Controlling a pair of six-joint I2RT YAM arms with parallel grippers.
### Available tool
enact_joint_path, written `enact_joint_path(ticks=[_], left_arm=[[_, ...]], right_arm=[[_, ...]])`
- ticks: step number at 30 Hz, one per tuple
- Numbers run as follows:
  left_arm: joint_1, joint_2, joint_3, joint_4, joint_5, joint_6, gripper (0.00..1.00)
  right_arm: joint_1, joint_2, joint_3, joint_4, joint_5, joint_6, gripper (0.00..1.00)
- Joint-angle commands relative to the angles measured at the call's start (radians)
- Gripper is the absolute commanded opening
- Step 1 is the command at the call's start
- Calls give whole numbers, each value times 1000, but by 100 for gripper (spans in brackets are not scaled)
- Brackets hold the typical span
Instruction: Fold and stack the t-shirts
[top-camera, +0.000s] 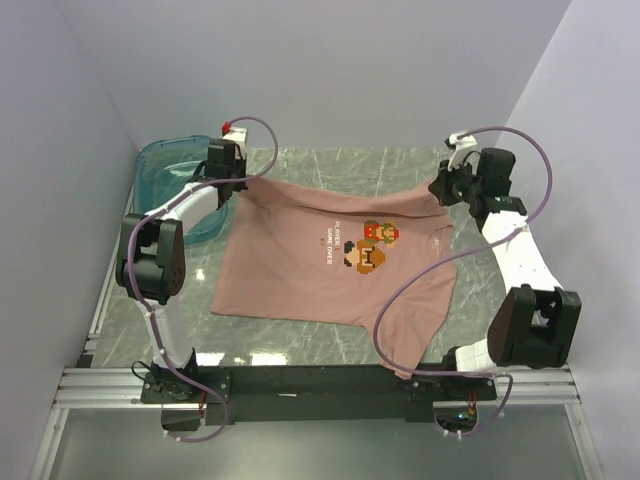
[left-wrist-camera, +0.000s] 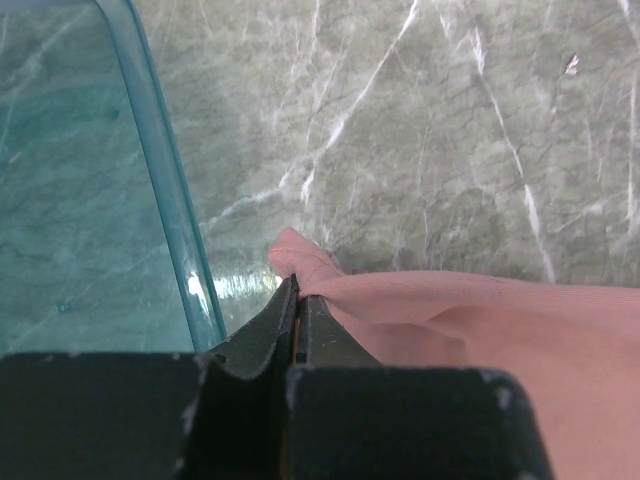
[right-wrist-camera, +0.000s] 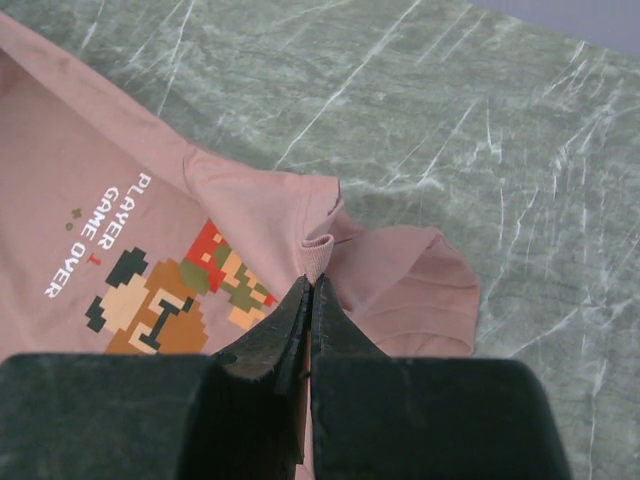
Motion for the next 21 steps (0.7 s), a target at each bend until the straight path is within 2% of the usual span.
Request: enact_joint_path(ticks=[1,15,21], left_arm=[[3,-39,-28,44,8,7,0],[-9,-164,-233,159,15,-1,0],[-9,-186,-269,165,18,2,1]], right_arm=[[-11,-79,-33,39,-19,-2,0],[-31,-162,-148,36,-9,-8,0],[-31,-184,-173,24,-33,-8,0]])
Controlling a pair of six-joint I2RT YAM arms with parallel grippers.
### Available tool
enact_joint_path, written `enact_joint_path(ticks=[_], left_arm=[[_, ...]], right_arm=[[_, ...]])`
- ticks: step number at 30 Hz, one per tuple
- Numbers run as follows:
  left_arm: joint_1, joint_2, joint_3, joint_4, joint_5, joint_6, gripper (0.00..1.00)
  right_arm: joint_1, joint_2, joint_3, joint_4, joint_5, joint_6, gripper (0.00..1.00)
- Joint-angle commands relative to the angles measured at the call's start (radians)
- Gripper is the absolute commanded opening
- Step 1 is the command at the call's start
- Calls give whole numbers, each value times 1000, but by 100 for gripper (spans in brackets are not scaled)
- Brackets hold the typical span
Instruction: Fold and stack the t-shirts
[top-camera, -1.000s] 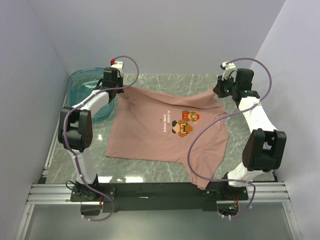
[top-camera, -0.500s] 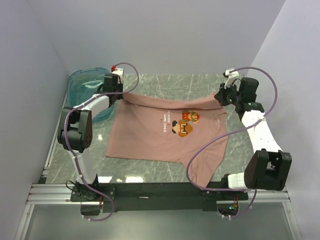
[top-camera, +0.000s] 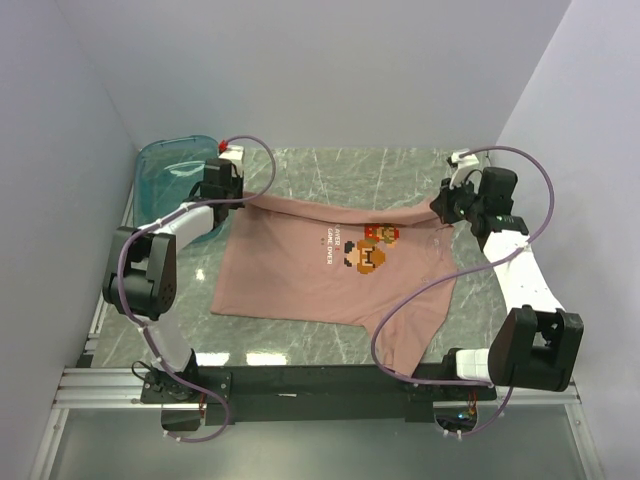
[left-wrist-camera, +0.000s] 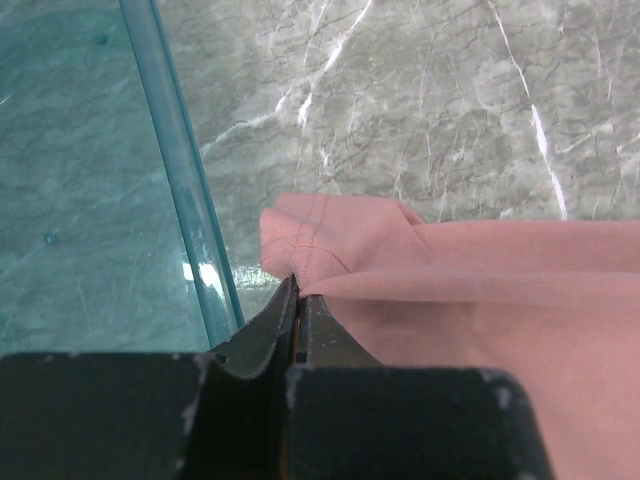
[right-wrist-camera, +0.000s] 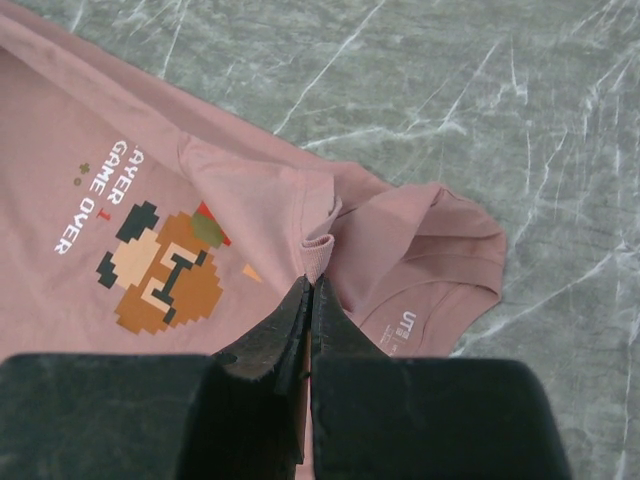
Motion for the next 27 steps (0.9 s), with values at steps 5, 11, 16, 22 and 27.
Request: enact_joint_path(ticks=[5,11,16,22,27], left_arm=[[-4,-63,-45,59,19,-1,1],[-4,-81,-82,75,25,1,1],[-4,-89,-105,79,27,-5,5],[-5,-116,-135,91,28,-21,27],[-13,-187,-160,116,48,-18,46]], right_arm=[[-7,-77,-44,2,-38,-16,0],[-7,-109,-75,-13,-45,-28,0],[-6,-120,-90,-24,-52,-36,0],[-7,-126,-106,-24,-47,-37,0],[-7,-122,-113,-22,-47,-42,0]])
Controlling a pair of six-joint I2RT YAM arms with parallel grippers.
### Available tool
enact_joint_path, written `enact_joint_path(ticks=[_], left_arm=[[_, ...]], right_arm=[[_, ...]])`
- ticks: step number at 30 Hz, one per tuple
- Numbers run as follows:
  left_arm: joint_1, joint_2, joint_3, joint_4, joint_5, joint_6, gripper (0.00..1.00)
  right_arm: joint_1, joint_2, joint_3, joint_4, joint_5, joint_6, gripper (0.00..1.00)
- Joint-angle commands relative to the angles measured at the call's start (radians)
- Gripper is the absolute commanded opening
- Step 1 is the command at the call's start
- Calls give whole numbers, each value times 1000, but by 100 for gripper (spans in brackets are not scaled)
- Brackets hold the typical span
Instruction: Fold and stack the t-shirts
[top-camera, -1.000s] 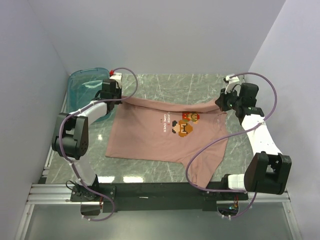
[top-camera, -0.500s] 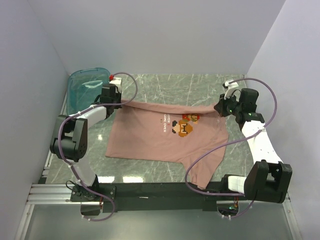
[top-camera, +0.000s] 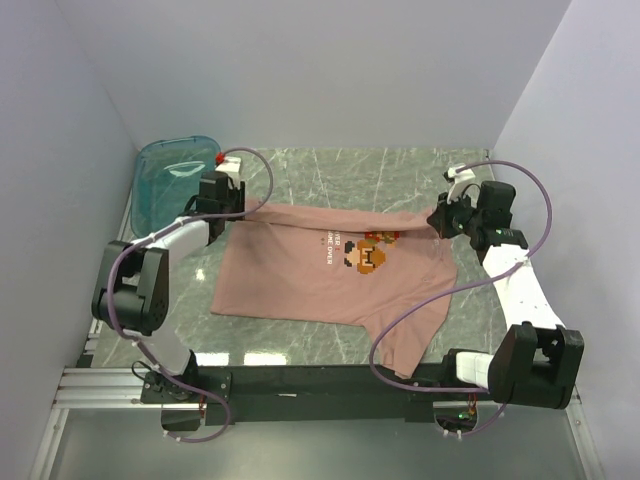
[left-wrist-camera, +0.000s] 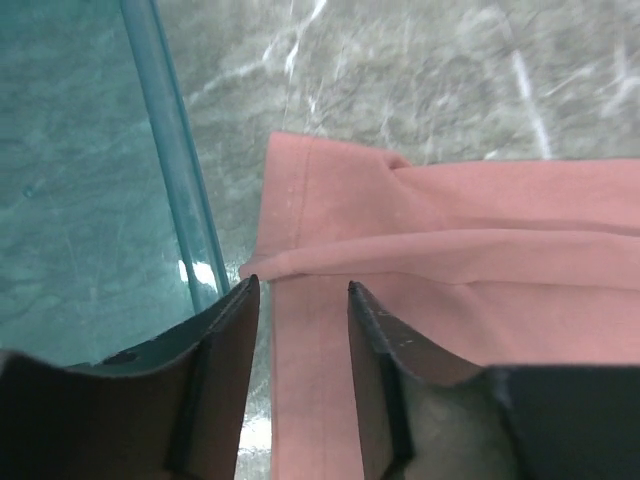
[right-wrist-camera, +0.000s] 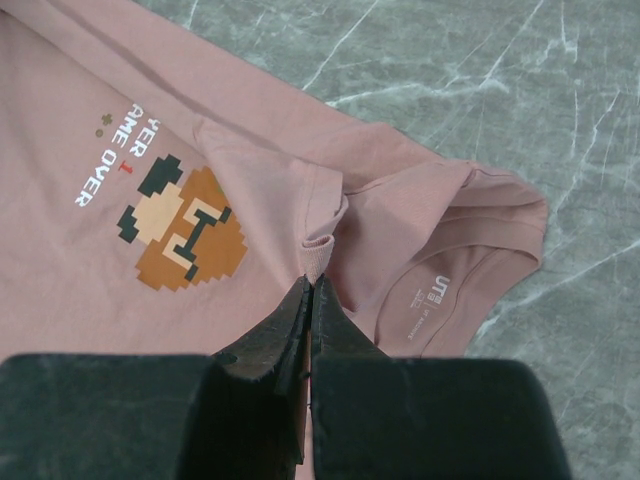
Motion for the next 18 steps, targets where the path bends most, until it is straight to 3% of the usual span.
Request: enact_joint_path(ticks=[1,9,18], left_arm=[[-9,-91,-2,67,35,-7,47],[-10,-177,26,61,103,-11,49],[-12,-338,-16,15,54,-27,51]], right_arm=[[-6,-28,-8,13,-14,-16,0],[-6,-32,8,-58,-60,-64,0],[-7,-47,-6,-199,-111,-208,0]])
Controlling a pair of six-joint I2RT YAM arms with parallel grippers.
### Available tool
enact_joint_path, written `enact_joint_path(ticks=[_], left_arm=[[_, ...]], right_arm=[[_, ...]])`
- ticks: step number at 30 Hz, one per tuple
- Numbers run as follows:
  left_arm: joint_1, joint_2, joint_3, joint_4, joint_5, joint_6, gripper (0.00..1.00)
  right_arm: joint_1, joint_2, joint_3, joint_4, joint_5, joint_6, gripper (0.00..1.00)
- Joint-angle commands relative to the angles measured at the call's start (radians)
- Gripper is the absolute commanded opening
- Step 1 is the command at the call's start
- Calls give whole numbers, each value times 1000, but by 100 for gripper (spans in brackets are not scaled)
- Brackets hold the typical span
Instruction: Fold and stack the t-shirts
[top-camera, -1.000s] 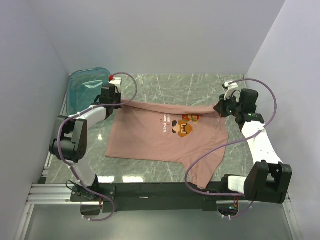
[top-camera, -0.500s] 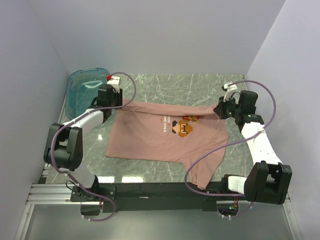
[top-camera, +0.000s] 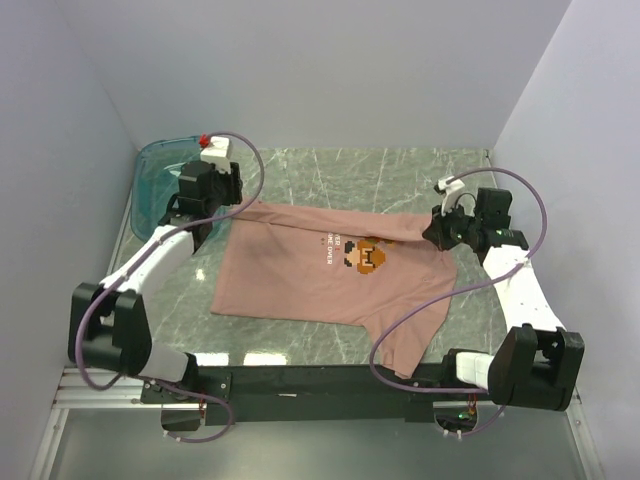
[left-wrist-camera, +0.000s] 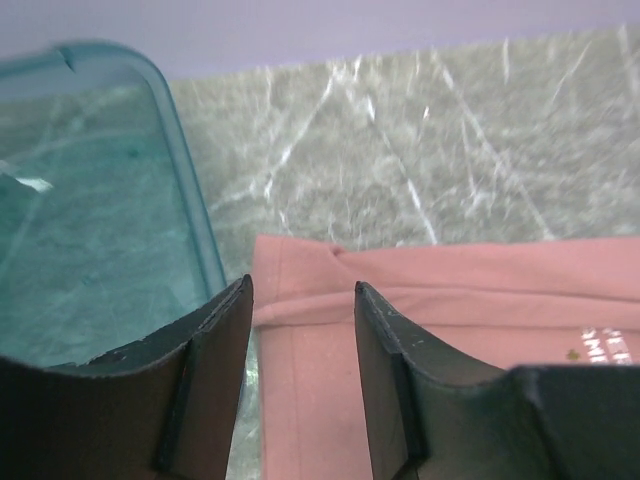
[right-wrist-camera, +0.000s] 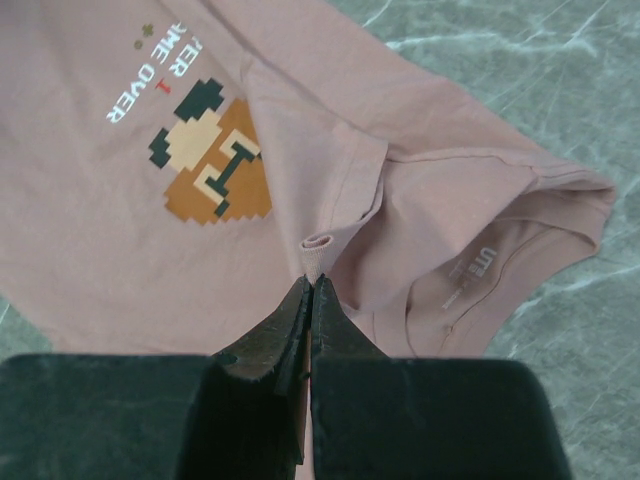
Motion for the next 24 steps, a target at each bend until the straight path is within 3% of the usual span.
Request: enact_joint_path(ticks=[1,15,24], left_arm=[[-4,-101,-13,-2,-25,-19,51],[-2,-403,-171,-100,-85,-114,60],[-1,-476,-217,-156,-68,-192,70]], right_arm=[[-6,-44,-16,-45,-28,-62,0],[9,-67,-72,-70,-16,-61,0],[43,-70,-63,-99,-22,-68,0]])
